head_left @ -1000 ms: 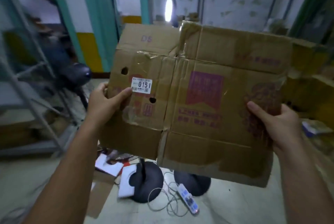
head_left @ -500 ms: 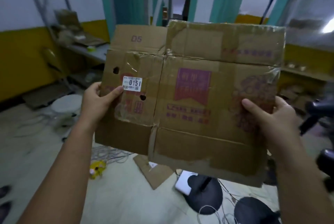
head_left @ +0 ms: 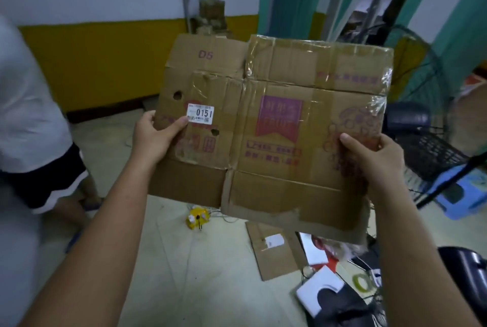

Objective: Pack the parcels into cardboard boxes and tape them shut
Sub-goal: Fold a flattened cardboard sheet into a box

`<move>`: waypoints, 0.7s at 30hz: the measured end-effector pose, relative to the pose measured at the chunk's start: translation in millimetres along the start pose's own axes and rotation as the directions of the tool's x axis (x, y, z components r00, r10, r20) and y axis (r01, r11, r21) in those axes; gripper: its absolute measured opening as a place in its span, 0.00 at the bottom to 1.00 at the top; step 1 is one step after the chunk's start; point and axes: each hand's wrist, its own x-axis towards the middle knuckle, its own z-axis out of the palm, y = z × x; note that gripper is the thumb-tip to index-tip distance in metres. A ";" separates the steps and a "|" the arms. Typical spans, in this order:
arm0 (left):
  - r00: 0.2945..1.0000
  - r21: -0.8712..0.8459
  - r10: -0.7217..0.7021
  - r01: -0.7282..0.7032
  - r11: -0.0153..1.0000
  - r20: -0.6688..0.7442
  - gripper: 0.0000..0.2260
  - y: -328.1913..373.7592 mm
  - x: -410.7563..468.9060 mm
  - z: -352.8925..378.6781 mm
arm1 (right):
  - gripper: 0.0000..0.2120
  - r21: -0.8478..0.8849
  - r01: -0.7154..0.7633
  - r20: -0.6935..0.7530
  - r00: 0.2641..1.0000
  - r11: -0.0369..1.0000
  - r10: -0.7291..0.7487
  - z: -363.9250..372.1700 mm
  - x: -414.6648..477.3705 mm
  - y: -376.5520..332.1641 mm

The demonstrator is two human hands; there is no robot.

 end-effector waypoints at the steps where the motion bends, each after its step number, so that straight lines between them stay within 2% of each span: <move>1: 1.000 0.011 -0.012 0.012 1.000 -0.022 0.27 -3.4 2.2 -1.8 | 0.19 0.008 -0.009 0.030 1.000 1.000 0.008 7.6 8.5 4.2; 8: 0.991 0.064 -0.031 0.040 0.997 -0.133 0.28 -14.9 24.6 -6.1 | 0.17 0.086 -0.049 0.171 0.985 0.995 0.034 60.3 67.2 19.8; 14: 0.978 0.070 -0.045 0.060 0.996 -0.206 0.30 -27.1 74.9 -12.4 | 0.21 0.105 -0.054 0.221 0.975 0.993 0.029 118.4 116.5 22.1; 18: 0.974 0.043 -0.061 0.072 0.996 -0.217 0.27 -45.8 126.1 -16.1 | 0.23 0.064 -0.065 0.253 0.966 0.996 0.047 169.9 148.9 29.5; 21: 0.977 0.015 -0.071 0.075 0.997 -0.200 0.25 -62.2 169.7 -18.5 | 0.19 0.061 -0.078 0.259 0.964 0.995 0.060 213.9 169.4 29.9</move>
